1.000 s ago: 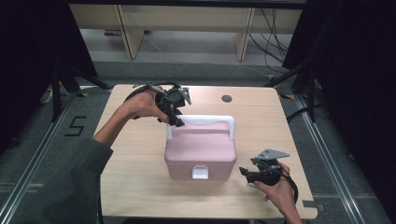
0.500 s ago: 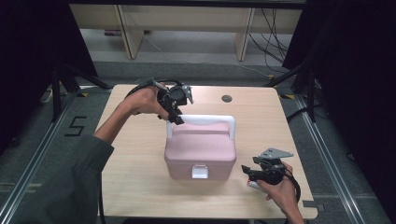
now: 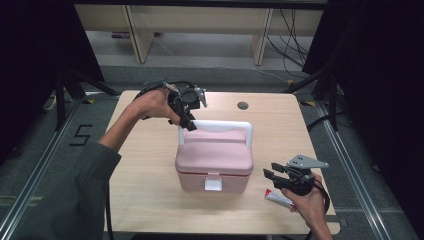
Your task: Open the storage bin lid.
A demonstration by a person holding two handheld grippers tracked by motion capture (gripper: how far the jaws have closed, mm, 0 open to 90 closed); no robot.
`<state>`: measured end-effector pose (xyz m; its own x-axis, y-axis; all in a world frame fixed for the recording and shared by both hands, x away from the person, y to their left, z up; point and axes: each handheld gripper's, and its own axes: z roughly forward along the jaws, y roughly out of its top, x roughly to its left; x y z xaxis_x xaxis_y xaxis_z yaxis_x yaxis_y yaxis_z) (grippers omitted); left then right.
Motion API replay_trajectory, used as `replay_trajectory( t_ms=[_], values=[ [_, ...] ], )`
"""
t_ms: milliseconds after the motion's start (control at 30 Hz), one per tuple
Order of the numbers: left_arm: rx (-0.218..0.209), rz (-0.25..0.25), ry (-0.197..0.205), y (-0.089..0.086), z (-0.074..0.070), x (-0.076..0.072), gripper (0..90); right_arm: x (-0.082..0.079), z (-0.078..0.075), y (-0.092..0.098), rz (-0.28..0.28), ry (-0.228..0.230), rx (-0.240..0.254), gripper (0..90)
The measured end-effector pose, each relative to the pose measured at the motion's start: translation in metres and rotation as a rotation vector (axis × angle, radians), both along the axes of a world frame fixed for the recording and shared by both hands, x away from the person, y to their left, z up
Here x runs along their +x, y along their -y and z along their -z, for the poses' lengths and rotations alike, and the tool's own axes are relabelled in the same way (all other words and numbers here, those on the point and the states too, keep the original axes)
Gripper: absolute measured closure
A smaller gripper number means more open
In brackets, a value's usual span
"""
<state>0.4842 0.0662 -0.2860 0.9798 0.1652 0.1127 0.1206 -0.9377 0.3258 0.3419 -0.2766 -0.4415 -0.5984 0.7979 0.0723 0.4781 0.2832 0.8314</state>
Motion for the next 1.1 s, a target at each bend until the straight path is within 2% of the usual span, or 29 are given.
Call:
replay_trajectory(
  t_ms=[33,67,100,133,167,200,300,333,367,433,467,500,533,567,633,800,867,900,933,967,1000,1033,1067,1100],
  values=[
    [0.0,-0.001,-0.002,0.0,-0.001,0.001,70.9,0.0,0.0,0.0,0.0,0.0,0.0,59.3],
    [-0.003,-0.005,-0.002,0.0,-0.004,0.001,70.8,-0.002,-0.005,0.0,-0.007,0.003,0.025,61.3],
    [-0.004,-0.005,-0.003,0.0,-0.005,0.002,70.9,-0.002,-0.007,0.0,-0.014,0.027,0.026,62.5],
    [-0.003,-0.006,0.001,0.0,-0.006,0.002,70.9,-0.004,-0.009,-0.001,-0.013,0.007,0.042,63.3],
    [-0.003,-0.006,0.001,0.0,-0.006,0.002,70.9,-0.004,-0.009,-0.001,-0.013,0.007,0.042,63.3],
    [-0.007,-0.005,-0.001,-0.001,-0.008,0.002,70.9,-0.004,-0.012,-0.001,-0.035,0.045,0.054,64.7],
    [-0.009,-0.006,-0.004,-0.001,-0.008,0.003,71.0,-0.005,-0.016,-0.002,-0.055,0.044,0.062,66.5],
    [-0.011,-0.007,-0.007,-0.002,-0.009,0.003,71.0,-0.007,-0.017,-0.005,-0.052,0.048,0.088,67.5],
    [-0.013,-0.007,-0.007,-0.002,-0.009,0.003,71.0,-0.008,-0.021,-0.006,-0.066,0.055,0.088,68.0],
    [-0.017,-0.008,-0.009,-0.002,-0.01,0.004,71.1,-0.009,-0.026,-0.012,-0.11,0.095,0.111,71.3],
    [-0.02,-0.011,-0.01,-0.002,-0.01,0.005,71.0,-0.01,-0.029,-0.014,-0.127,0.099,0.092,72.1],
    [-0.02,-0.011,-0.01,-0.002,-0.01,0.005,71.0,-0.01,-0.029,-0.014,-0.127,0.099,0.092,72.1],
    [-0.022,-0.012,-0.009,-0.002,-0.01,0.005,71.0,-0.011,-0.03,-0.018,-0.136,0.078,0.113,73.0],
    [-0.023,-0.012,-0.009,-0.003,-0.011,0.006,71.0,-0.01,-0.031,-0.02,-0.158,0.09,0.089,73.7],
    [-0.023,-0.014,-0.009,-0.003,-0.012,0.006,71.0,-0.01,-0.03,-0.024,-0.175,0.079,0.083,74.9],
    [-0.013,-0.013,-0.005,-0.002,-0.016,0.006,71.3,-0.009,-0.028,-0.032,-0.202,0.066,0.119,78.4],
    [-0.013,-0.014,-0.002,-0.002,-0.017,0.006,71.3,-0.005,-0.028,-0.034,-0.216,0.089,0.129,80.2],
    [-0.014,-0.015,-0.001,-0.002,-0.017,0.006,71.3,-0.003,-0.028,-0.035,-0.229,0.073,0.141,81.0],
    [-0.015,-0.017,-0.003,-0.002,-0.017,0.006,71.3,-0.002,-0.028,-0.036,-0.225,0.078,0.143,81.9],
    [-0.015,-0.016,-0.004,-0.002,-0.017,0.006,71.3,0.0,-0.027,-0.039,-0.221,0.072,0.177,83.0],
    [-0.015,-0.016,-0.003,-0.002,-0.017,0.006,71.3,0.002,-0.028,-0.037,-0.234,0.089,0.146,83.5],
    [-0.017,-0.017,0.0,-0.002,-0.017,0.005,71.2,0.003,-0.027,-0.038,-0.235,0.076,0.169,84.2],
    [-0.019,-0.018,-0.002,-0.003,-0.017,0.005,71.2,0.006,-0.027,-0.038,-0.238,0.108,0.176,85.8],
    [-0.021,-0.02,-0.001,-0.003,-0.016,0.005,71.1,0.007,-0.028,-0.037,-0.242,0.104,0.18,86.5]
  ],
)
